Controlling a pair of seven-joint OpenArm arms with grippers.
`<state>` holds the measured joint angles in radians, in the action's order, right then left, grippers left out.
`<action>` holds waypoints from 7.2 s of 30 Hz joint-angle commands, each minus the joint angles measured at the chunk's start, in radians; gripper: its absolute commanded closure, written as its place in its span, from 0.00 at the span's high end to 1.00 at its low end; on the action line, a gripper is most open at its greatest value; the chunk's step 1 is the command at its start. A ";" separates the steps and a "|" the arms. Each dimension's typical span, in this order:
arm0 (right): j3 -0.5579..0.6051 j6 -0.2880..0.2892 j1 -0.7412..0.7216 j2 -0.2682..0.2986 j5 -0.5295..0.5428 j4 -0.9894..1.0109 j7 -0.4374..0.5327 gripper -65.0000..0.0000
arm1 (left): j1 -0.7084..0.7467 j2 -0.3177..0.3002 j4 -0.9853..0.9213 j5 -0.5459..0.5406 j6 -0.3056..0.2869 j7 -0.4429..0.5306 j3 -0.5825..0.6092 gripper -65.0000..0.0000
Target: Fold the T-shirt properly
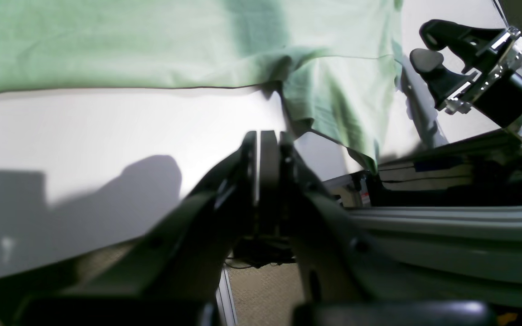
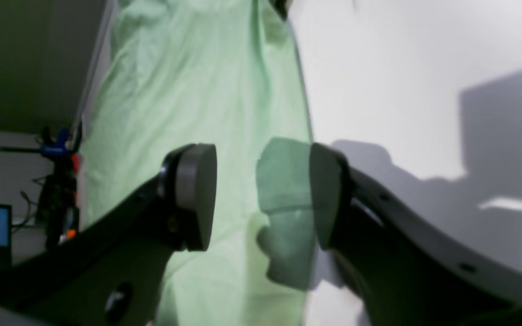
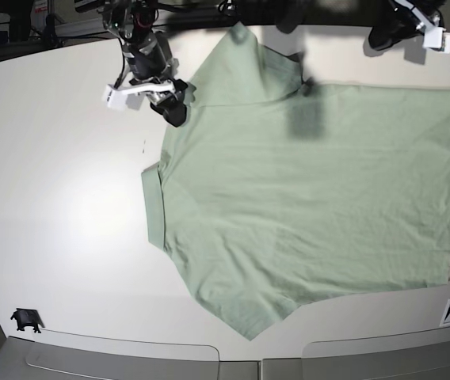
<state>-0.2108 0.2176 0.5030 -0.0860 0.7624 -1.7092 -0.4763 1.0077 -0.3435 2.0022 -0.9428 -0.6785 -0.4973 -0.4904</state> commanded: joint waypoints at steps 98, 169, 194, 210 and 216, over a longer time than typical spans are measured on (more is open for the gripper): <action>0.165 0.116 -0.009 0.000 -0.213 0.105 0.011 0.00 | -0.698 -0.383 -1.120 -0.281 0.076 -0.223 -0.150 0.00; 0.028 0.112 -0.190 0.083 -0.393 -0.027 -0.148 0.00 | -0.757 -0.339 -0.733 0.004 0.080 -0.051 -0.211 0.00; 0.028 0.123 -0.193 0.083 -0.419 -0.028 -0.113 0.26 | -0.800 -0.345 -0.733 0.116 0.080 -0.021 -0.117 0.22; 0.013 0.135 -0.127 0.084 -0.418 -0.298 -0.301 0.51 | -0.800 -0.538 -0.731 0.113 0.084 -0.011 -0.303 0.30; -0.025 0.135 0.018 0.084 -0.367 -0.326 -0.325 0.51 | -0.800 -0.605 -0.731 0.112 0.084 -0.030 -0.388 0.30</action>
<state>-0.2344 0.3412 0.5220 -0.0029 0.3813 -2.0125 -0.8246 0.2157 -0.9127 1.2568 -0.8116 -0.5945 -0.5503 -0.8661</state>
